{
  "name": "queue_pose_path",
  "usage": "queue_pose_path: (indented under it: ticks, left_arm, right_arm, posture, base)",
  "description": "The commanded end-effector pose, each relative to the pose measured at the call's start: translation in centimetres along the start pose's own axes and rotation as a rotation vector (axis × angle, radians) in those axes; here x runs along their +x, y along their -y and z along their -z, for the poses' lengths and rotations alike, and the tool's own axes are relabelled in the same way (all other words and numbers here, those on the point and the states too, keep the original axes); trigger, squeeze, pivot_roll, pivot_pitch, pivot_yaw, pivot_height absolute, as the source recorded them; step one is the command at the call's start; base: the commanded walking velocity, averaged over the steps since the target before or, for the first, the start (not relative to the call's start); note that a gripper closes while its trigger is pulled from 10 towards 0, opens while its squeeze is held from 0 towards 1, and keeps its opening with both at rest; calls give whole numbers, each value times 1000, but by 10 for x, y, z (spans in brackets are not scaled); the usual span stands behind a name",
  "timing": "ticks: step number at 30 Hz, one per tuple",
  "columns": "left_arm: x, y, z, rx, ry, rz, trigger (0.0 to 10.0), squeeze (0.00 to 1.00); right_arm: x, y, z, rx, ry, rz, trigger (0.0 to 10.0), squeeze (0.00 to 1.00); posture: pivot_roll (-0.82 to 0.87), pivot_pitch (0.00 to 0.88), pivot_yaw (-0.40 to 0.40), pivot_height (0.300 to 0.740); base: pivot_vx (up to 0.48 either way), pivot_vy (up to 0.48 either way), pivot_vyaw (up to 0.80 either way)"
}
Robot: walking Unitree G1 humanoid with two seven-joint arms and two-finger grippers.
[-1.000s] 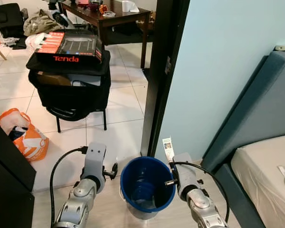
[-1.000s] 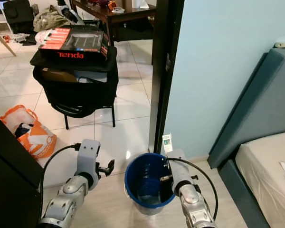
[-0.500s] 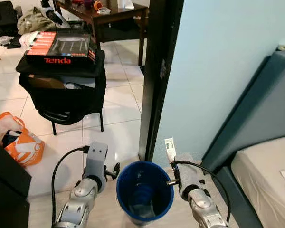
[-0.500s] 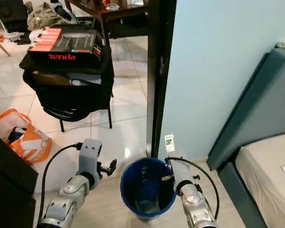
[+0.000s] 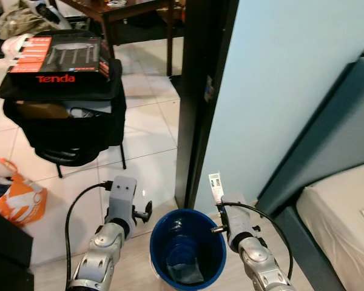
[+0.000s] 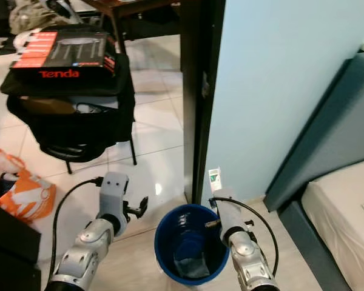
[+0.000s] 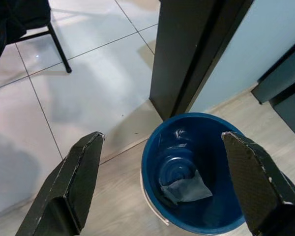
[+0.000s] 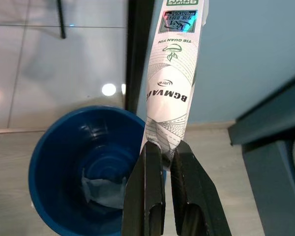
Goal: Clean up the room
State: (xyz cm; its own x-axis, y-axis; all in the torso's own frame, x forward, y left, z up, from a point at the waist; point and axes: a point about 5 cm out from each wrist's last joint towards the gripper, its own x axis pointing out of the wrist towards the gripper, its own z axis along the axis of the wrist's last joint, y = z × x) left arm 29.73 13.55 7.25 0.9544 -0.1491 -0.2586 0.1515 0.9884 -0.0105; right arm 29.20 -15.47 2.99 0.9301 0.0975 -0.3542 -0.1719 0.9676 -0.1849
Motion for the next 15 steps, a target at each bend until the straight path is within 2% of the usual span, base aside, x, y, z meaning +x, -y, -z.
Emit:
queue_pose_path:
  ticks: [1, 15]
  left_arm:
    - [-2, 1, 7, -12, -17, 5, 10000, 0]
    - [-2, 3, 7, -1, -18, 16, 10000, 0]
  right_arm:
    - [-3, -3, 9, 9, -33, -6, 10000, 0]
    - [-4, -5, 9, 18, -22, -14, 10000, 0]
  posture:
    - [10, 120, -19, 732]
    - [12, 114, -14, 732]
  base:
    - [0, 0, 0]
    - [0, 0, 0]
